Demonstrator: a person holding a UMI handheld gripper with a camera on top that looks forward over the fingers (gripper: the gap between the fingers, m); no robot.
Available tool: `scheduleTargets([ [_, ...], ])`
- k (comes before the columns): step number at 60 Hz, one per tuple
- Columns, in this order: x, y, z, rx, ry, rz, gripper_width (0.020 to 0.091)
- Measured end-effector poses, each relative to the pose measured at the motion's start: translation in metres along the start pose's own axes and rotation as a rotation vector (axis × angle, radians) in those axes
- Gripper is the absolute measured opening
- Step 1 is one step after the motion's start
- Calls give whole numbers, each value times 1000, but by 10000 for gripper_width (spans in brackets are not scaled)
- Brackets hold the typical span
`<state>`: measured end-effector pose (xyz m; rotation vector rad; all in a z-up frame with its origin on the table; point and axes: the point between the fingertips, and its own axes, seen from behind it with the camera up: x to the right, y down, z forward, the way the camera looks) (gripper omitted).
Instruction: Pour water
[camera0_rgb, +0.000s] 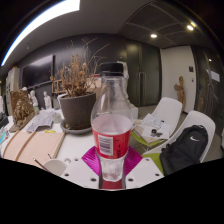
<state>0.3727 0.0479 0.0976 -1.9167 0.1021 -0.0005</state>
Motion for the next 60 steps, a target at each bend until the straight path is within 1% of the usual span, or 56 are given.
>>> scheduleTargets([
  [9, 9, 39, 11, -55, 16, 11, 251],
  [10, 9, 43, 10, -55, 16, 14, 253],
  [11, 9, 38, 9, -31, 13, 16, 252],
  [16, 10, 39, 9, -31, 20, 11, 256],
  [18, 10, 39, 8, -28, 22, 10, 289],
  [23, 8, 39, 8, -30, 19, 8, 404],
  [26, 9, 41, 8, -46, 21, 7, 477],
  [27, 9, 43, 7, -59, 23, 13, 514],
  [28, 10, 45, 6, -73, 26, 21, 573],
  [29, 10, 45, 4, -83, 27, 29, 651],
  [30, 9, 45, 3, -87, 26, 33, 733],
  [31, 8, 44, 0, -87, 25, 33, 834],
  [32, 9, 42, -2, -86, 27, 33, 871],
  [34, 10, 40, -8, -85, 36, 26, 818],
  [35, 11, 40, -12, -87, 42, 21, 818],
  [38, 7, 34, -25, -91, 54, 4, 860],
  [39, 5, 33, -30, -90, 56, 1, 862],
  [42, -1, 28, -47, -96, 56, -13, 858],
  [48, -19, 20, -88, -129, 49, -22, 853],
  [60, -74, 11, -184, -221, 26, -37, 851],
])
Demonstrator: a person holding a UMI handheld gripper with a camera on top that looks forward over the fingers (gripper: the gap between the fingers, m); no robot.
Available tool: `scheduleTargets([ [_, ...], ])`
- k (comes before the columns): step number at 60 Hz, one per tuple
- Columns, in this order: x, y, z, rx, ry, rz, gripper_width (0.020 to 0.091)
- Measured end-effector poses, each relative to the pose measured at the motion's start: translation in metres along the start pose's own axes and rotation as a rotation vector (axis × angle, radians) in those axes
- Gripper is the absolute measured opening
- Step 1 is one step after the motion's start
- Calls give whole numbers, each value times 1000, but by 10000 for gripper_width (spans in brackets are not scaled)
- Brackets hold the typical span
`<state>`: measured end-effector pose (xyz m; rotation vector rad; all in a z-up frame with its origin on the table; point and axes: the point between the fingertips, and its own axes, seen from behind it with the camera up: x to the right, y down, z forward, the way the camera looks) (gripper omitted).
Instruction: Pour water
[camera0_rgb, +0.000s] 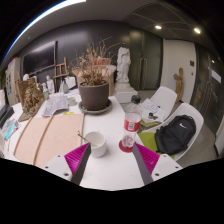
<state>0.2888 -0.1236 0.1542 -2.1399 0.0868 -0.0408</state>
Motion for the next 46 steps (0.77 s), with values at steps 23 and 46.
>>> scheduleTargets([
  [23, -93, -26, -118, 48, 20, -78, 857],
  [46, -135, -21, -143, 47, 7, -149, 855],
])
